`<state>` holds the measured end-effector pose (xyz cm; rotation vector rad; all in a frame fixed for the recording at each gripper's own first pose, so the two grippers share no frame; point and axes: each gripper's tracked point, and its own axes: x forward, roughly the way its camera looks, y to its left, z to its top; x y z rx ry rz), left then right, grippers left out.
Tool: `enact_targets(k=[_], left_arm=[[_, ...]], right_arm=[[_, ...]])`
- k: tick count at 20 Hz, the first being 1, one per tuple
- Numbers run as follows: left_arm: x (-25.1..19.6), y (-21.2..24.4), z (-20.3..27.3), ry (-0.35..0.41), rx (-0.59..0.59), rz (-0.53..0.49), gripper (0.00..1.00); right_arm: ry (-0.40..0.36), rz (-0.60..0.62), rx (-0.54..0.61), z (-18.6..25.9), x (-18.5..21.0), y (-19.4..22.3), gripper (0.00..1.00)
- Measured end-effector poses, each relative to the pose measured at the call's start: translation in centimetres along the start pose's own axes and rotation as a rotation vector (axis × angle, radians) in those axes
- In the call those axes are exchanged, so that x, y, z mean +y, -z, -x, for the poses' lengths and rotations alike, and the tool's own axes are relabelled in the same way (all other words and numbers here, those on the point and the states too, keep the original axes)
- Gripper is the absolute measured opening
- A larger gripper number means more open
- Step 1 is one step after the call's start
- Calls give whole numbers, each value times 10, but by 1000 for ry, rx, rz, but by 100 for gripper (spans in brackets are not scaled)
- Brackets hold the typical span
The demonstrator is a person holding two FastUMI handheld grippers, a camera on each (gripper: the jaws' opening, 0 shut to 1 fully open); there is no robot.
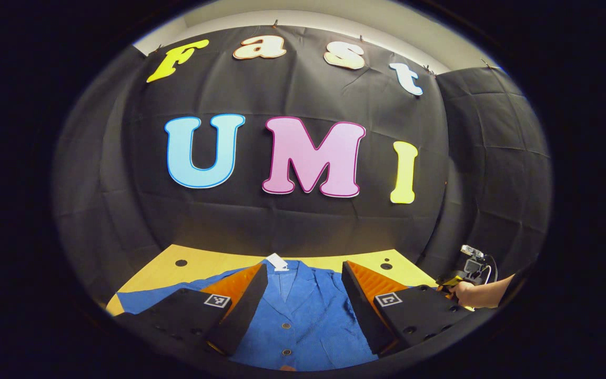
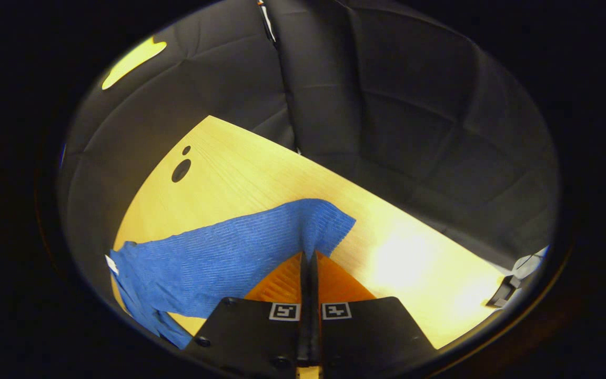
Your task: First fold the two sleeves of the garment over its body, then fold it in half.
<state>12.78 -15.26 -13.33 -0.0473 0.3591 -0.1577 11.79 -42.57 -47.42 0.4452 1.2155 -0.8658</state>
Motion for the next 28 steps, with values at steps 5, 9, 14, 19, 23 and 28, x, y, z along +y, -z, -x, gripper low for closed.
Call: enact_targets(k=[5,9,14,19,23,28], left_arm=[[4,-4,9,5,-18,-17,82],[26,-9,25,-8,-49,-21,82],[90,-1,64,-96,-61,28,82],[180,14,119,-248,-64,79,82],[245,42,166,-367,-34,142,82],[316,78,223,-505,0,161,82]], right_arm=[[-7,87,-37,9,13,3,1],[-70,132,-101,52,63,8,1],[-236,289,-189,113,179,38,1],[-377,401,-168,169,289,131,1],[-489,531,-127,211,372,234,1],[-571,579,-93,230,490,357,1]])
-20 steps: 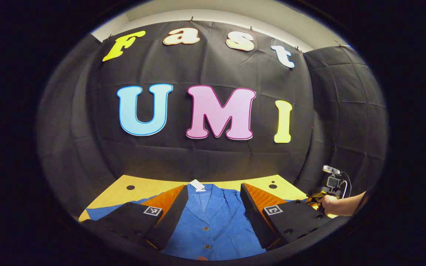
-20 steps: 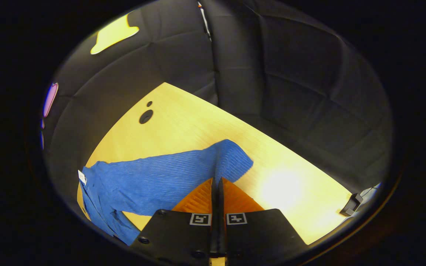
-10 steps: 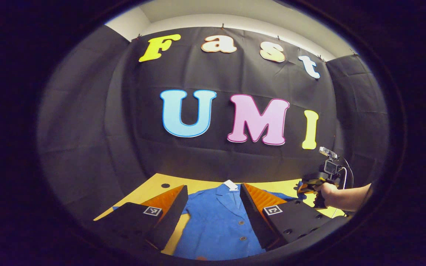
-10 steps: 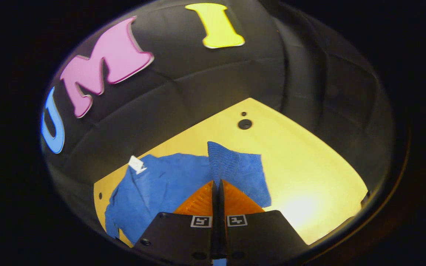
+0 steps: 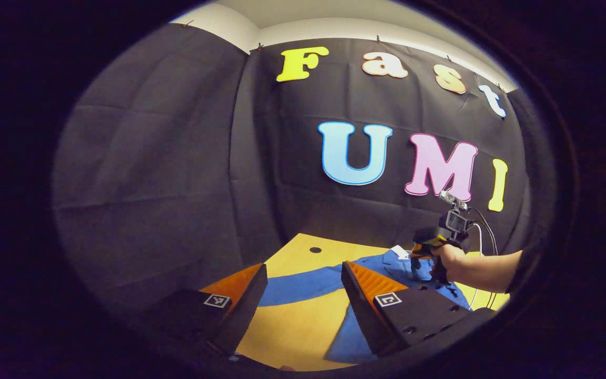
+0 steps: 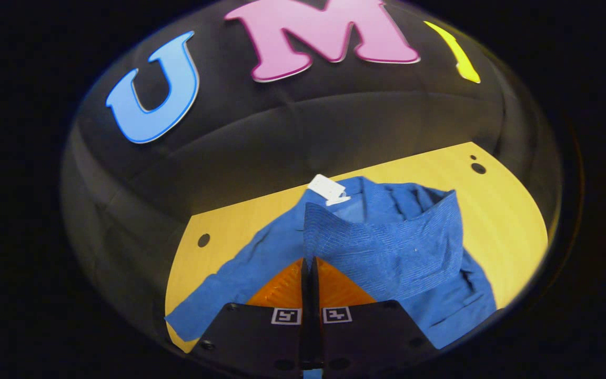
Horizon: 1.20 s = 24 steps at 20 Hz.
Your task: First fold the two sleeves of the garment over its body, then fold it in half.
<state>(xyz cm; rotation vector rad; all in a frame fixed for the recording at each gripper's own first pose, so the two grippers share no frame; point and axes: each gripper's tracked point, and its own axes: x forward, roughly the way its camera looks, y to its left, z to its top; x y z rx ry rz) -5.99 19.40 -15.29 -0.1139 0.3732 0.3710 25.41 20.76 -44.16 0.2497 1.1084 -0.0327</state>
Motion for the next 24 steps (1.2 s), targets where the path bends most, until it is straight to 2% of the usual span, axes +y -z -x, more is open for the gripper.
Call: enact_targets(k=[2,3,4,7,8,9,10,12,14,16,18,20,24], left_arm=[[25,13,-2,-38,21,17,82],[34,19,-7,-49,32,29,82],[43,27,-12,-62,41,37,82],[65,41,-48,-97,76,41,82],[68,44,-67,-83,88,51,82],[72,48,-87,-74,104,61,82],[81,56,-109,-84,131,68,82],[97,85,-154,-118,234,75,82],[104,120,-188,-132,381,64,84],[105,146,-216,-102,470,50,84],[104,166,-246,-101,567,30,82],[102,177,-266,-100,629,41,84],[109,212,-286,-197,761,127,84]], right_arm=[[-34,-31,96,-34,53,37,3],[-69,-8,161,-34,72,60,33],[-66,35,177,-27,76,71,50],[-40,207,12,-19,72,60,100],[-45,228,-31,-16,72,58,92],[-54,242,-59,-9,71,55,88],[-53,253,-91,4,61,49,99],[-55,280,-263,29,48,18,98],[-83,340,-369,57,40,5,98],[-87,383,-408,80,28,5,98],[-103,377,-481,104,19,-6,98],[-113,354,-505,122,2,-8,98],[-121,326,-474,141,-32,-9,98]])
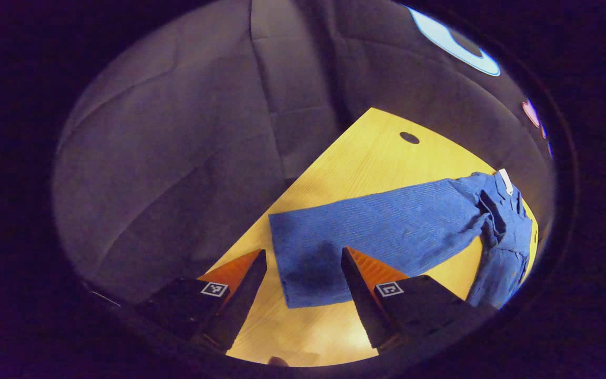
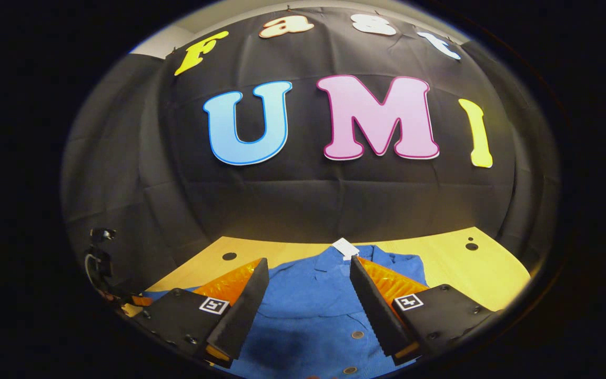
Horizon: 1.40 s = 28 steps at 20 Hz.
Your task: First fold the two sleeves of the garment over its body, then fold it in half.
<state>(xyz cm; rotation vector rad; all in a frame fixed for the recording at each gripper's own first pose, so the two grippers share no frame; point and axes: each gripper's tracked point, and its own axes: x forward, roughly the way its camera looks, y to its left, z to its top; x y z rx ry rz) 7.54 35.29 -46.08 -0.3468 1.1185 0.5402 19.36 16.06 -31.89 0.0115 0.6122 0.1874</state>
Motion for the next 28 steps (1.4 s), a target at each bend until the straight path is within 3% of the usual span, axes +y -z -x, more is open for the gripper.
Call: enact_targets(k=[5,6,8,9,11,12,15,17,20,24,28], left_arm=[[-2,-11,3,-46,-1,31,80],[-6,-13,0,-49,-3,28,68],[-19,-13,-1,-43,-8,31,55],[-25,-13,-6,-39,-11,33,37],[-34,-14,-9,-43,-8,28,11],[-33,-14,-6,-46,-15,28,4],[-46,-26,7,19,-33,56,0],[-51,-45,19,16,-94,56,0],[-109,-82,65,137,-180,62,0],[-238,-105,111,305,-283,-78,0],[-403,-69,141,499,-287,-241,0]], right_arm=[[104,53,-52,13,-77,-22,98],[118,60,-43,14,-89,-20,98],[132,81,-21,17,-102,-13,98],[132,87,-24,18,-105,-13,98],[112,83,-19,22,-106,-12,98],[107,82,-12,23,-107,-10,98],[116,73,-15,24,-120,-16,98],[137,76,-13,23,-134,-16,98],[175,62,12,21,-160,-10,98],[255,23,44,16,-203,-7,98],[299,4,46,19,-244,-14,98]])
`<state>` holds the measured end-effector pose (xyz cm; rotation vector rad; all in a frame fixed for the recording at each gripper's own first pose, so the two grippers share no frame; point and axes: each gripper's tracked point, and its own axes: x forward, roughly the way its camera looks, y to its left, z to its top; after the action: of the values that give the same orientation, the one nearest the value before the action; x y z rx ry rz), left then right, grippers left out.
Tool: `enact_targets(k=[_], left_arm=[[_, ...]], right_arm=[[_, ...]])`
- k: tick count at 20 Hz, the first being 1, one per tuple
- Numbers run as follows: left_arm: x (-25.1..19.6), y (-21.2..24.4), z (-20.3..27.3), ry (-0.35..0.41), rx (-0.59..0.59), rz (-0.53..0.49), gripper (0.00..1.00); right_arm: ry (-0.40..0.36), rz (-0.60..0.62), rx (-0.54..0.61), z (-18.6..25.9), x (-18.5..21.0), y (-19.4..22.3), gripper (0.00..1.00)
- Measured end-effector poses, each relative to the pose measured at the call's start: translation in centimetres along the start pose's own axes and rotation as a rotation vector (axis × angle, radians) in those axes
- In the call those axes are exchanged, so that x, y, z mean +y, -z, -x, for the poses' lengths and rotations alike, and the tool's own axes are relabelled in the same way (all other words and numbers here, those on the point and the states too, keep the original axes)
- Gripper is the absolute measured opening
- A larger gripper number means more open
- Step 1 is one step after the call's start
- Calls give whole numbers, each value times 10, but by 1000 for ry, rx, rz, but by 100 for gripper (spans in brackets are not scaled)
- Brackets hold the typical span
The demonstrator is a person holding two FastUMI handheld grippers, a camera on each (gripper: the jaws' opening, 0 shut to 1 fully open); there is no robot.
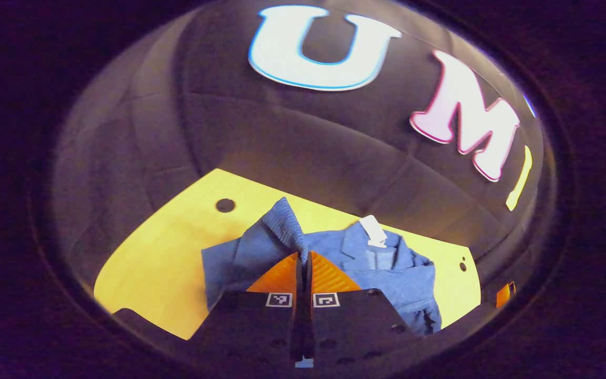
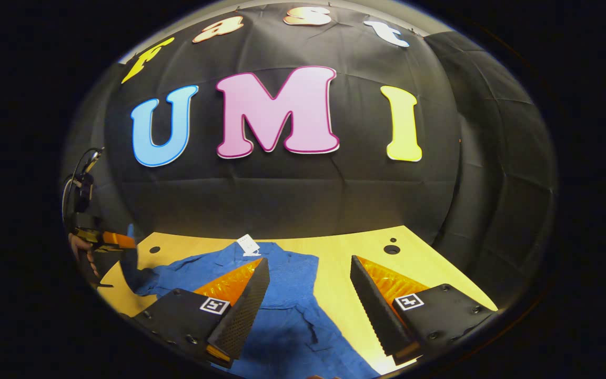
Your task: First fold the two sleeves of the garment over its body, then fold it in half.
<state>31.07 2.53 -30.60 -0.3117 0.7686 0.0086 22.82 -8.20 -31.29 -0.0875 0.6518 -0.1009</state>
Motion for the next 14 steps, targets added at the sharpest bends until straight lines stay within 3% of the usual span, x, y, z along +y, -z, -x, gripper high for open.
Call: enact_targets(k=[3,6,7,10,14], left_arm=[[-103,34,-42,110,73,-85,0],[-185,71,-64,267,171,-93,5],[-208,81,-66,319,197,-87,12],[-228,99,-68,307,197,-141,87],[-208,80,-18,340,39,-173,85]], right_arm=[[39,-1,-7,7,-37,-5,98],[74,-23,23,19,-66,5,98],[81,-34,30,24,-72,9,98],[87,-42,56,38,-80,25,98],[93,-22,79,53,-82,35,98]])
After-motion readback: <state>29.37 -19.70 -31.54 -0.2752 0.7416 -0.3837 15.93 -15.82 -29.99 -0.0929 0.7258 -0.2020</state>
